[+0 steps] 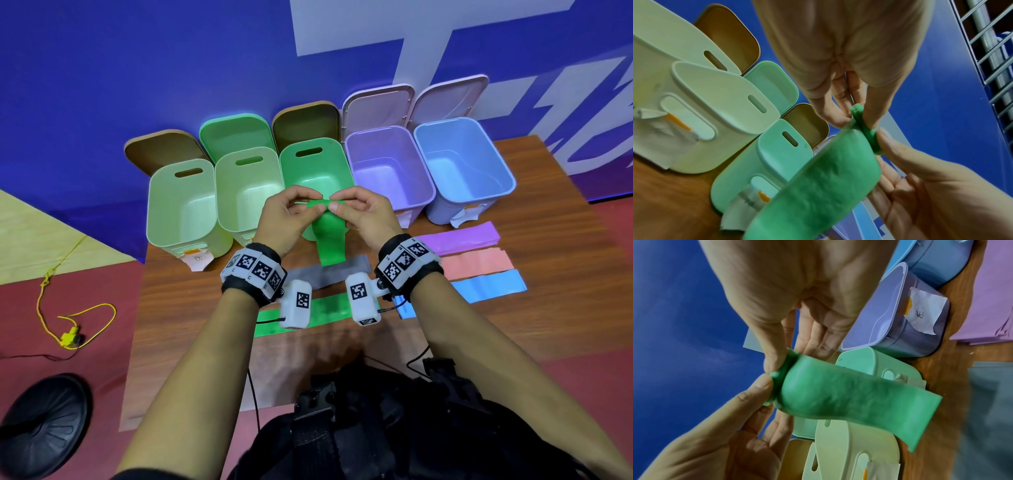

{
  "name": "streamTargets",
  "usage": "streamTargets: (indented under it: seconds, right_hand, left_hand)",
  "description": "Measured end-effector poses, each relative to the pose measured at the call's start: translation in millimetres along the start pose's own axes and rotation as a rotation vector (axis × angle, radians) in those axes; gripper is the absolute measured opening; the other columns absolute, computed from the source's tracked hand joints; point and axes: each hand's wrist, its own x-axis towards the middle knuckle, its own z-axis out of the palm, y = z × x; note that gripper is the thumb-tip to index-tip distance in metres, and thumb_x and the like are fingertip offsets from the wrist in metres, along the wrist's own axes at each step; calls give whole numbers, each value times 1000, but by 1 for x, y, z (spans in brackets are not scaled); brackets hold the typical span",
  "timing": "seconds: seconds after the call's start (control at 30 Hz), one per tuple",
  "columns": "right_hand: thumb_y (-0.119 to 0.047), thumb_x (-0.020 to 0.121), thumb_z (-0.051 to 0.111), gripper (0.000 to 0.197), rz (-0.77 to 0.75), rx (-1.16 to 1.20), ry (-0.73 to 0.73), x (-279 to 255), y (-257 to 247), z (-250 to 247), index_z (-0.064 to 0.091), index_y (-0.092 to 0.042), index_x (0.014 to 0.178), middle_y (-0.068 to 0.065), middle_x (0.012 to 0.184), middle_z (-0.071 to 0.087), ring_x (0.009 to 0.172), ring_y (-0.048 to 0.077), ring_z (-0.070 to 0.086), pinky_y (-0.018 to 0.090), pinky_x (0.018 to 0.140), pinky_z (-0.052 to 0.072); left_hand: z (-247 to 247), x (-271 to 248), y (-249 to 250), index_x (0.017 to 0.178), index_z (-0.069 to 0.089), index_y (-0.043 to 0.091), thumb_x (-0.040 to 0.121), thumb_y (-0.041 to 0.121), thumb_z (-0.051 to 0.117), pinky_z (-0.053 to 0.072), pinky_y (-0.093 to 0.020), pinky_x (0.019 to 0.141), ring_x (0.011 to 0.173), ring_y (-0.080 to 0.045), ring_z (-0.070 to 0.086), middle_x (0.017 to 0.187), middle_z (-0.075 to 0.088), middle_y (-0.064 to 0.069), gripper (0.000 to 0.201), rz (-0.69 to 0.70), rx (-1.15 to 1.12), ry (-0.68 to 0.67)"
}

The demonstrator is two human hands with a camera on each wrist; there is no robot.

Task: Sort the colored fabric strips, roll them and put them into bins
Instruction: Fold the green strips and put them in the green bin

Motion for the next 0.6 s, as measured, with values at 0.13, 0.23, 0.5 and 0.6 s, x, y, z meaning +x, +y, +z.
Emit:
streamTargets:
  seconds: [0.13,0.23,0.5,0.6]
  right_hand:
    - [-5,85,75,16,-36,-24,12,1,-2,1,71,-19,91,18,97,70,90,22,68,29,84,56]
    - [-3,84,75,18,-56,-36,9,1,-3,1,70,-20,90,12,94,69,92,21,66,27,84,56]
    - [-9,87,74,16,-23,-14,-24,-2,-2,3,71,-23,96,20,101,70,88,20,69,31,79,57]
    - [-7,84,75,20,-50,-28,-14,-2,-1,3,72,-25,93,24,105,69,92,24,69,38,87,56]
  left_hand:
    - [2,-1,0,96,72,13,83,13,77,52,-34,76,69,-17,61,76,68,0,13,-34,-21,17]
    - [1,-1,-1,94,74,15,83,20,77,50,-35,74,69,-18,58,70,63,-2,13,-47,-29,21]
    - [0,-4,3,99,71,4,85,6,75,48,-16,62,58,-7,56,68,65,-3,14,-16,-16,22]
    - [2,-4,4,95,71,8,87,7,73,50,-20,66,64,-10,58,76,66,-8,8,-28,-37,26]
